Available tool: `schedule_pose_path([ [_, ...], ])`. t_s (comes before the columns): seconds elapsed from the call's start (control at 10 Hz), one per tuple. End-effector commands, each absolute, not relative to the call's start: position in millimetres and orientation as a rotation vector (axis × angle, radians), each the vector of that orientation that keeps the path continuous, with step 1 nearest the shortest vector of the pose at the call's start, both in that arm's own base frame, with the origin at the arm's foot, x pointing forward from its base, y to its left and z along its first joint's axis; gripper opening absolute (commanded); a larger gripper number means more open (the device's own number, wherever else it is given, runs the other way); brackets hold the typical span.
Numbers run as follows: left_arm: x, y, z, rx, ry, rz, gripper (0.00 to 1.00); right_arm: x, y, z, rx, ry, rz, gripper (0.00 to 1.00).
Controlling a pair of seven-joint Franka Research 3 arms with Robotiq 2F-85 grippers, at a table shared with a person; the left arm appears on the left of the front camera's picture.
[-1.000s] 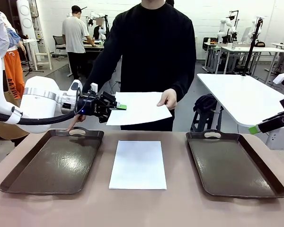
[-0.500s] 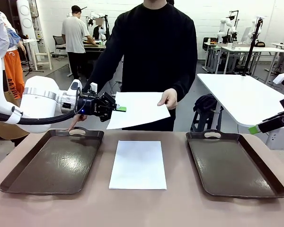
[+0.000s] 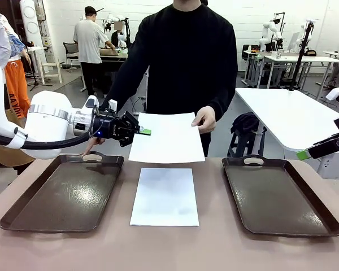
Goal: Sort the A4 documents.
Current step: Receive the A4 Paper.
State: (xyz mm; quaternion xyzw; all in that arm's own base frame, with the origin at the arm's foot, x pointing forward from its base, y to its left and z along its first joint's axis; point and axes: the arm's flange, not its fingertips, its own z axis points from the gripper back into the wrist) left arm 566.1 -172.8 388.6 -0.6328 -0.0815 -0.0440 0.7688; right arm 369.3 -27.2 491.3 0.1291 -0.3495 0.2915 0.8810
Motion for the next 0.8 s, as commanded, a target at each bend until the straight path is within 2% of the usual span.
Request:
schedule_pose_path([
  [0.0, 566.7, -173.1, 389.9, -1.389, -0.189, -0.094, 0.0, 369.3, -26.8, 490.6, 0.279, -0.729, 0.608, 1.0],
  [0.7, 566.7, -173.1, 389.9, -1.389, -0.189, -0.094, 0.0, 369.3, -26.8, 490.6, 0.279, -0.729, 0.608, 1.0],
])
